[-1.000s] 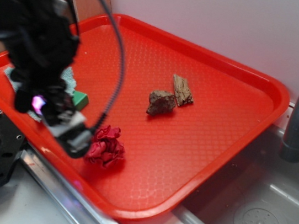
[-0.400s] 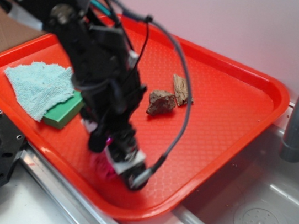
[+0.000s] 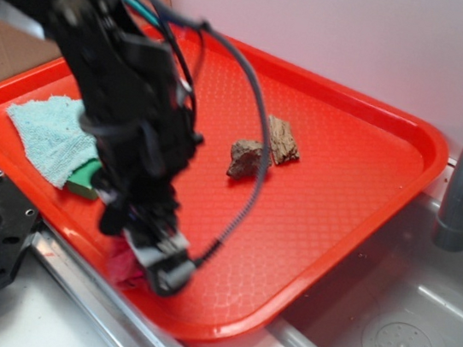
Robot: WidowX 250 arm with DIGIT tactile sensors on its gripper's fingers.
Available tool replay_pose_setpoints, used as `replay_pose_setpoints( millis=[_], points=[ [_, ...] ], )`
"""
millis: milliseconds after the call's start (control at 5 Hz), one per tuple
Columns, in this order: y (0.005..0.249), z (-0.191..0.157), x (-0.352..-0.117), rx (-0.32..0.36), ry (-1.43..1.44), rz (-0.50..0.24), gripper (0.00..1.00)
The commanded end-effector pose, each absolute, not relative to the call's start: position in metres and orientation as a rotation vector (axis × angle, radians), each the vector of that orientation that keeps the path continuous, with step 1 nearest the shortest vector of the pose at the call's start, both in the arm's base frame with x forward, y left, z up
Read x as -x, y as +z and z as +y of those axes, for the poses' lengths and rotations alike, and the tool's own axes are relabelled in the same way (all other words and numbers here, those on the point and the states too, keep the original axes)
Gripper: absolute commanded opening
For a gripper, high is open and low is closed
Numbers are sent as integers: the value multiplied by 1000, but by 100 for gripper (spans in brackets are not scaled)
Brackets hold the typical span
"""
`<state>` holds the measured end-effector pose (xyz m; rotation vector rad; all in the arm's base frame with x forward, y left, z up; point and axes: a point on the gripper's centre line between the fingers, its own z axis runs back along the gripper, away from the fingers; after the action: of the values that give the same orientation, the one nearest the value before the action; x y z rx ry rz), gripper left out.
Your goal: Grab the red paper.
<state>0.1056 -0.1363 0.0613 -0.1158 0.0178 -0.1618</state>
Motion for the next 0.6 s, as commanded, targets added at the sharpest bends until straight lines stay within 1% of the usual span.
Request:
replay_pose_setpoints(
  millis=[0, 200, 400],
  points=[
    [162, -76, -137, 127, 66, -25, 0],
    [180, -39, -137, 117, 201, -26, 0],
    [192, -17, -137, 56, 299, -39, 0]
  ],
)
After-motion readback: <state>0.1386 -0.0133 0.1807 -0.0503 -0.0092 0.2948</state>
